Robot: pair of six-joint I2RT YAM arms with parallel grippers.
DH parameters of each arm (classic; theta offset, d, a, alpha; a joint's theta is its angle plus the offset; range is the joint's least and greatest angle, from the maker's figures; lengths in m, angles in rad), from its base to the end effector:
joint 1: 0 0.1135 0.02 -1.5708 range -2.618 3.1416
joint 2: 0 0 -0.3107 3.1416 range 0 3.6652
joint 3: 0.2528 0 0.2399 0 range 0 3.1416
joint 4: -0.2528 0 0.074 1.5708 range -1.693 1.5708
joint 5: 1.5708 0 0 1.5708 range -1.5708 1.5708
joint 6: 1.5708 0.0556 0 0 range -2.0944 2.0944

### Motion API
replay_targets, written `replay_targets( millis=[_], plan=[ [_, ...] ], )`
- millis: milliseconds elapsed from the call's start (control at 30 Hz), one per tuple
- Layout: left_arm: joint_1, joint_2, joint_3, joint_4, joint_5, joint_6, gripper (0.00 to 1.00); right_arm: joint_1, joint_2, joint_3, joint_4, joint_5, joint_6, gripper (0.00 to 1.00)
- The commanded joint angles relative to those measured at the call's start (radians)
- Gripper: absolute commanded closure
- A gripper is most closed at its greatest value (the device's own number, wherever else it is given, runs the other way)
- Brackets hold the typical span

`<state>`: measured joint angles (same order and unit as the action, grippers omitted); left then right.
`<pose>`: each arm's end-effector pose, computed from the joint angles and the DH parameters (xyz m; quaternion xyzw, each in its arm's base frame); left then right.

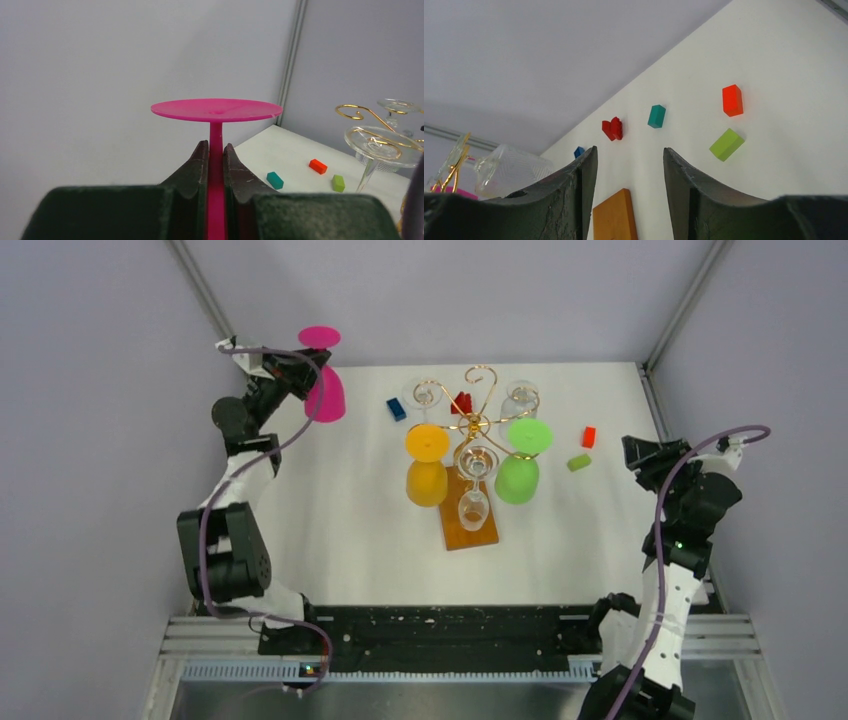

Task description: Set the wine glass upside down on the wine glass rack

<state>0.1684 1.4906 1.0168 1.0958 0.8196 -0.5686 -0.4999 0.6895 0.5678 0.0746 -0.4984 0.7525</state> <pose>0.3224 0.0136 0.4358 0.1797 0.5185 -0.3405 0.7635 0.1363 -0.0442 0.3367 0.2730 0.6679 0.2613 0.6411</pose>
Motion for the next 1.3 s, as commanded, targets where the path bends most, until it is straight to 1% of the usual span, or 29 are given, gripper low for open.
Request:
replay_targets(
  millis=[0, 267, 400, 500, 600, 633, 867, 1000, 1267],
  plan=[
    [-0.015, 0.182, 0.129, 0.519, 0.189, -0.183, 1.00, 0.014, -0.018, 0.014, 0.044, -0.026, -0.022, 0.49],
    [-0.097, 0.385, 0.323, 0.524, 0.225, -0.093, 1.00, 0.017, -0.015, 0.029, 0.024, -0.028, -0.045, 0.49],
    [-0.135, 0.481, 0.414, 0.524, 0.251, -0.123, 1.00, 0.018, -0.013, 0.025, 0.025, -0.029, -0.047, 0.49],
    [-0.162, 0.546, 0.460, 0.524, 0.244, -0.134, 1.00, 0.020, -0.012, 0.026, 0.021, -0.030, -0.050, 0.49],
    [-0.164, 0.607, 0.519, 0.523, 0.246, -0.172, 1.00, 0.028, -0.012, 0.032, 0.010, -0.029, -0.060, 0.49],
    [-0.191, 0.623, 0.534, 0.523, 0.251, -0.179, 1.00, 0.031, -0.011, 0.034, 0.007, -0.028, -0.066, 0.49],
    [-0.257, 0.673, 0.569, 0.524, 0.287, -0.166, 1.00, 0.040, -0.008, 0.035, 0.001, -0.017, -0.082, 0.49],
    [-0.283, 0.701, 0.608, 0.524, 0.281, -0.208, 1.00, 0.041, -0.010, 0.038, -0.007, -0.019, -0.088, 0.49],
    [-0.321, 0.665, 0.596, 0.524, 0.249, -0.258, 1.00, 0.046, -0.009, 0.035, -0.007, -0.017, -0.094, 0.49]
  ],
)
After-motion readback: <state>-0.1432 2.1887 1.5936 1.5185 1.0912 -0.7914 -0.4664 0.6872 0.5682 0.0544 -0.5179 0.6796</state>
